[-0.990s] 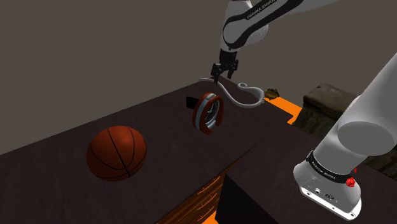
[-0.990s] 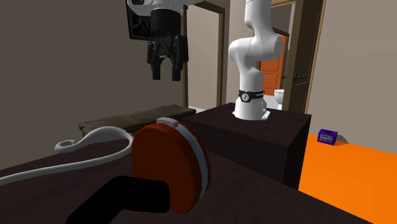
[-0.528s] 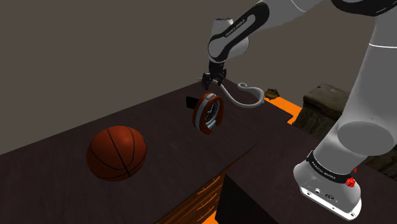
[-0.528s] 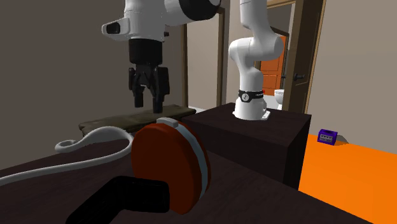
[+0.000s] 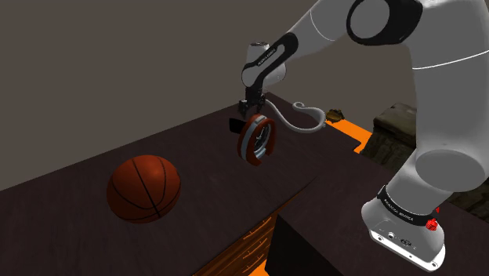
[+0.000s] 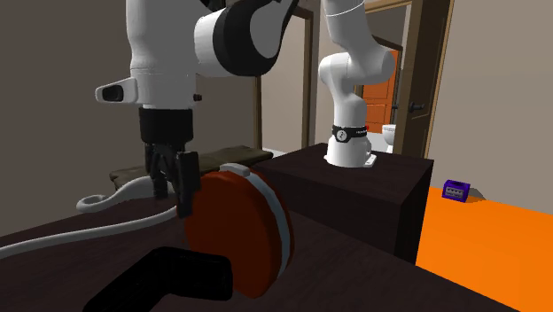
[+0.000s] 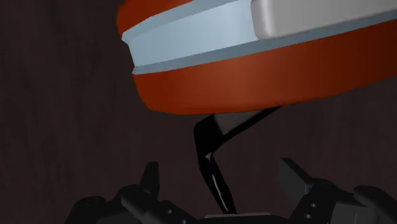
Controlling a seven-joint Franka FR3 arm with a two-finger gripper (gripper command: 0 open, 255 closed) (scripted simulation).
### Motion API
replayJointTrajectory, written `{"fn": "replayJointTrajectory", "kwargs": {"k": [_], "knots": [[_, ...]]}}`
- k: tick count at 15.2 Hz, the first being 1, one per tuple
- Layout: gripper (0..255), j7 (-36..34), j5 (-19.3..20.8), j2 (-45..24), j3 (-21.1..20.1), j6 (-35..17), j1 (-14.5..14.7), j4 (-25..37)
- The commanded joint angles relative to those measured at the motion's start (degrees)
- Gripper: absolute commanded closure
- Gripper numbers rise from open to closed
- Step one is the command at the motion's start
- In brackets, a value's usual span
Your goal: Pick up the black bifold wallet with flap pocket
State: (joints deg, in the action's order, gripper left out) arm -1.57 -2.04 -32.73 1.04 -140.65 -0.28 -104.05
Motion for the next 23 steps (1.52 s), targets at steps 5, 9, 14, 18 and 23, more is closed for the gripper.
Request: {"fn": "replayJointTrajectory", "kwargs": {"k": [5, 9, 14, 18, 23], "knots": [[0, 0.3, 0.1, -11.3, -0.1, 1.3, -0.1, 10.4], [0, 0.3, 0.1, -13.7, -0.2, -0.4, -0.2, 11.1], [255, 0.4, 0.0, -15.2, -0.2, -1.5, -0.2, 11.6], [255, 0.5, 0.0, -15.2, -0.2, -1.4, -0.3, 11.7], [255, 0.3, 0.1, -15.3, -0.2, -1.4, -0.2, 11.7]]}}
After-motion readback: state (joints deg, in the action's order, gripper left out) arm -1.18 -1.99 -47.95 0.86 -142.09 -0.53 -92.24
